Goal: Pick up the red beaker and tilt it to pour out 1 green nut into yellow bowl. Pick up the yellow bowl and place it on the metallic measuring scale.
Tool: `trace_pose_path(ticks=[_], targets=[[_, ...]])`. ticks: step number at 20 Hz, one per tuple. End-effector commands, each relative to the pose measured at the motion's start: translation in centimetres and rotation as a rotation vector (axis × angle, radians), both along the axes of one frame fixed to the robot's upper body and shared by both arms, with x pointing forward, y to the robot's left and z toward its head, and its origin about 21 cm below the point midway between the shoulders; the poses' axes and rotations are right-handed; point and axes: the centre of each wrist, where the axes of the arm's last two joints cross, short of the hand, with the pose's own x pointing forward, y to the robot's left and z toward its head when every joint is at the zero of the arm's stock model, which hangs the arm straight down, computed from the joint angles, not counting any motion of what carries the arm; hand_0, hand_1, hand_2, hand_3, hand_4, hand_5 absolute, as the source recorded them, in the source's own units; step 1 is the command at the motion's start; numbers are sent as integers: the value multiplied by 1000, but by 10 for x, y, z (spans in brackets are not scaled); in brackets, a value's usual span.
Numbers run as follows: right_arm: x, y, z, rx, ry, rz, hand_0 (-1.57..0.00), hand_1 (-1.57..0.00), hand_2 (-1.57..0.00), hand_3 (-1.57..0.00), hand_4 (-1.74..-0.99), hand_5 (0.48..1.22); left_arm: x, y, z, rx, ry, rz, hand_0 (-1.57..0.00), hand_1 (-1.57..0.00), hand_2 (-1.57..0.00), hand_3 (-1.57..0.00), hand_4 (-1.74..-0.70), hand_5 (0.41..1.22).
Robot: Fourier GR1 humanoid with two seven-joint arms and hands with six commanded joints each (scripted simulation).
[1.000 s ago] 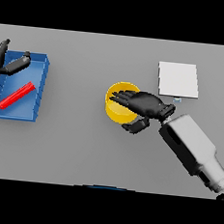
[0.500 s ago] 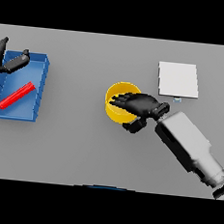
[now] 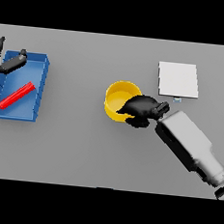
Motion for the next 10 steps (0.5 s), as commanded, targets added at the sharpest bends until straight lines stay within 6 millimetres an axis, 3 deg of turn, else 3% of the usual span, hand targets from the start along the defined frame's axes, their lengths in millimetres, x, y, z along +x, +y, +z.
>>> trace_pose_path(ticks=[1, 5, 9, 10], targets=[[0, -2, 1, -3, 9, 4, -1348, -1333, -1283, -1092, -1667, 1167, 1, 1, 1, -3, 0, -1, 1, 1, 1, 1, -800, 726], [0, -2, 5, 3, -1, -6, -1480, -1474, -1424, -1176, -1711, 1199, -2, 2, 5, -12, -6, -4, 1, 1, 1, 1, -806, 724], [1, -10, 26, 26, -13, -10, -1534, -1531, -1490, -1192, -1729, 1212, -4, -5, 1, -8, -3, -17, 1, 1, 1, 1, -801, 724], [1, -14, 35, 30, -20, -4, -1541, -1539, -1470, -1268, -1731, 1214, -2, -1, 4, -3, -2, -4, 1, 1, 1, 1, -801, 723]])
